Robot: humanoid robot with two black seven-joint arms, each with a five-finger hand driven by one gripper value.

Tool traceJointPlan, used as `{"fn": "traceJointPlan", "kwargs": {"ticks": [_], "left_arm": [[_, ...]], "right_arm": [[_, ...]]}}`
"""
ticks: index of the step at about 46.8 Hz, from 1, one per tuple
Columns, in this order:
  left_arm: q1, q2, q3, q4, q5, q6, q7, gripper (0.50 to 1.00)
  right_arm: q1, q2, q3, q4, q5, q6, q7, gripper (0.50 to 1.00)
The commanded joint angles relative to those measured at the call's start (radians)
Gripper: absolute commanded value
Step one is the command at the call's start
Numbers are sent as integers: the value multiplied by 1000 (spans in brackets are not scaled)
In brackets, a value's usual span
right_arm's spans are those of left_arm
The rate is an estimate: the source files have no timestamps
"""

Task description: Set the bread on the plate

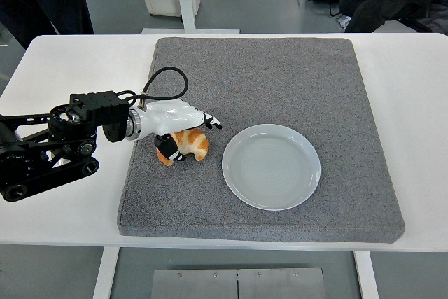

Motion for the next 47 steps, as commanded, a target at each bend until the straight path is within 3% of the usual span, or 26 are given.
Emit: {"fn": "traceJointPlan", "kwargs": {"ticks": [1, 7, 27, 47], "left_arm": [[1, 0, 0, 0, -2, 0, -1, 619], [3, 0, 1, 0, -2, 0, 0, 501], [-22, -2, -3, 23, -6, -2, -15, 500], [-233, 0, -9, 23, -112, -11, -13, 500]], "right_arm": [[0, 0, 0, 0, 0, 1, 0, 1000], [0, 0, 0, 0, 0, -1, 0, 1000], [0, 0, 0, 0, 0, 1, 0, 1000], [0, 0, 0, 0, 0, 1, 0, 1000]]}}
